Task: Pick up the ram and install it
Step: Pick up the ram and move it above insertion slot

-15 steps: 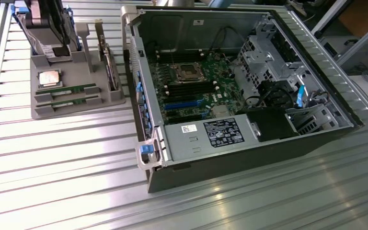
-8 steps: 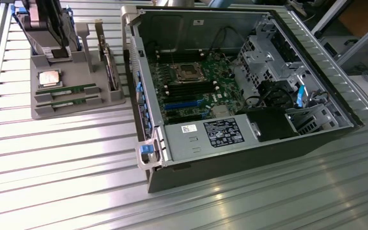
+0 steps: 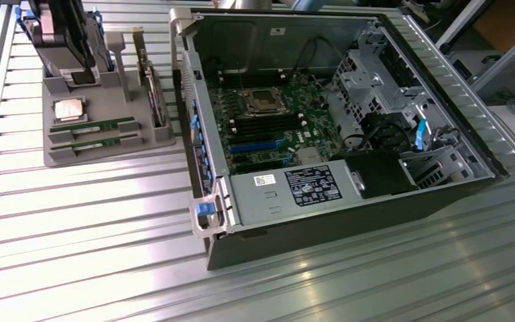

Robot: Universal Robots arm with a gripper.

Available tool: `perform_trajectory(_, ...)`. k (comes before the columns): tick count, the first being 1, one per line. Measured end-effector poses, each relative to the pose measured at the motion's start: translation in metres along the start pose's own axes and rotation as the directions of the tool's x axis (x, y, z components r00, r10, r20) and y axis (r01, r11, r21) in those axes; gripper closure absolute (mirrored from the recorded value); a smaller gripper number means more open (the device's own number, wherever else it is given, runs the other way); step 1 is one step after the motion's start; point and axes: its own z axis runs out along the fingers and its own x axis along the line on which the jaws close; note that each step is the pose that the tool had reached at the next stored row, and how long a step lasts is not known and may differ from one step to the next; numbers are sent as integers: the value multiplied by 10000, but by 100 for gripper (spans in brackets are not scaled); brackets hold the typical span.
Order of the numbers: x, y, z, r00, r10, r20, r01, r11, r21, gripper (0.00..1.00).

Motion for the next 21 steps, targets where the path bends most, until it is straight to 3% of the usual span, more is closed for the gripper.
perform_trajectory(21, -2, 35, 125, 10000, -1, 0, 1, 10000, -1, 64)
